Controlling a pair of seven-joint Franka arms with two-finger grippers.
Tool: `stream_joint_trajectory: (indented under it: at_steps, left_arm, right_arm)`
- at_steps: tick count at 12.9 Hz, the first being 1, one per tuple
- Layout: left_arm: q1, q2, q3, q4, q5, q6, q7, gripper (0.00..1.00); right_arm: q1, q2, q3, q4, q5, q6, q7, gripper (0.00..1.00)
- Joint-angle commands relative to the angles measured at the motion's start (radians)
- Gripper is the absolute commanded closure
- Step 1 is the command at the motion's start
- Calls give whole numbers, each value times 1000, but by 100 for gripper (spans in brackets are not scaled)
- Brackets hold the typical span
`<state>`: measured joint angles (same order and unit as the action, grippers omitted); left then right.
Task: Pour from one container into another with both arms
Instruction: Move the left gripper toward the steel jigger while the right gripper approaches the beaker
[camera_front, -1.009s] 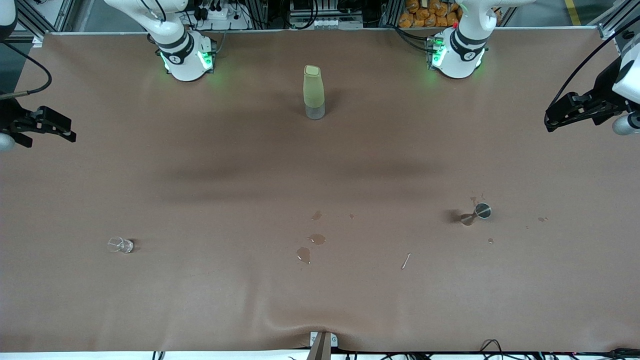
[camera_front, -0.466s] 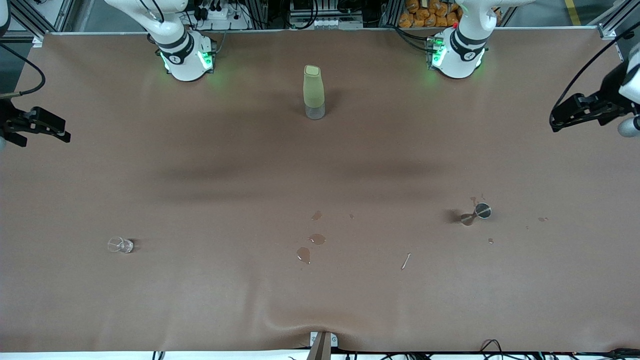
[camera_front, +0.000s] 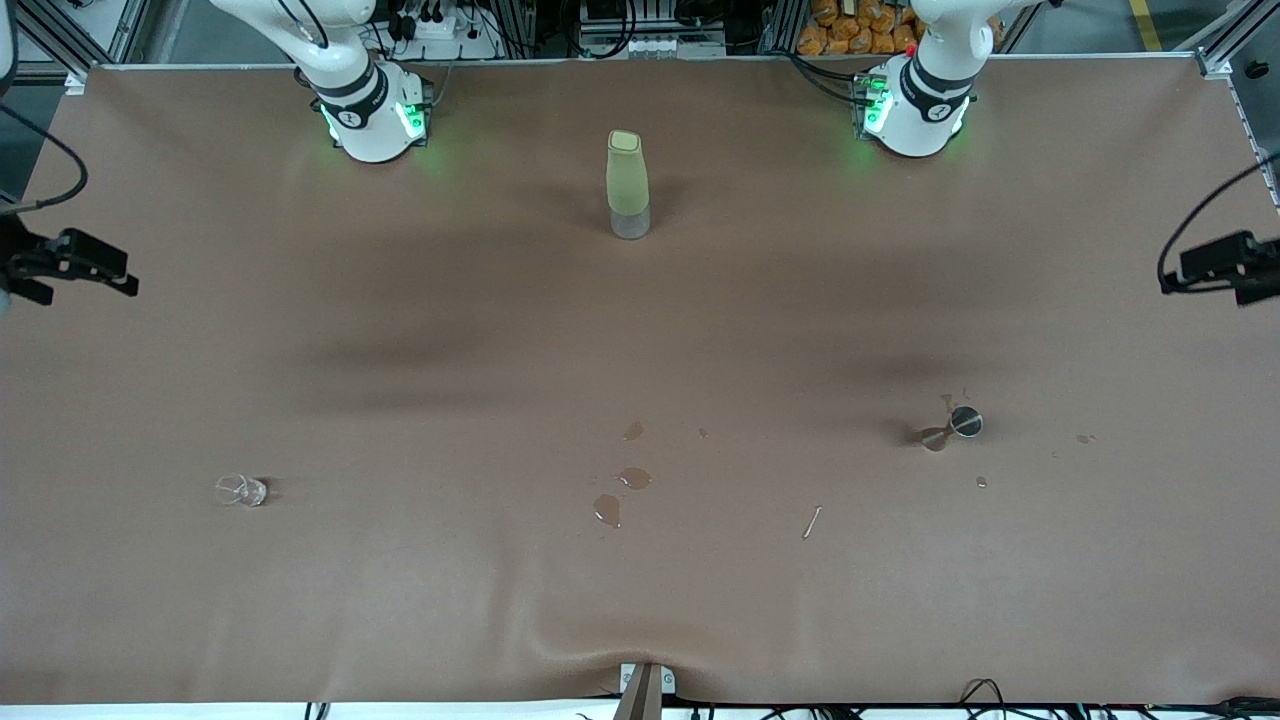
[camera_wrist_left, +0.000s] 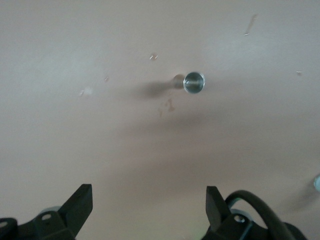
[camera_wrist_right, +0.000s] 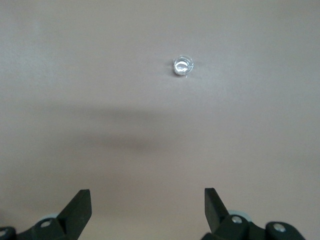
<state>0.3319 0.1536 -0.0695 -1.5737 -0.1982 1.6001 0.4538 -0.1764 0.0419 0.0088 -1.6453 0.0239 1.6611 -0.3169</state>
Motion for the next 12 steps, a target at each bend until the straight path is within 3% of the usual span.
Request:
stream_joint_trajectory:
  at_steps: [1,8,12]
  left_arm:
    - [65,104,-9,20,-123,29,205,0]
    - [179,354,-9,1,-401,58,821,0]
    - [202,539,-10,3,-556,29,1338,0]
  right_arm:
    - [-110,85,20,18,66,52,-199,0]
    - [-351,376,22,65,250,230,-885,0]
    - [-416,536,22,139,506,252,-1417,0]
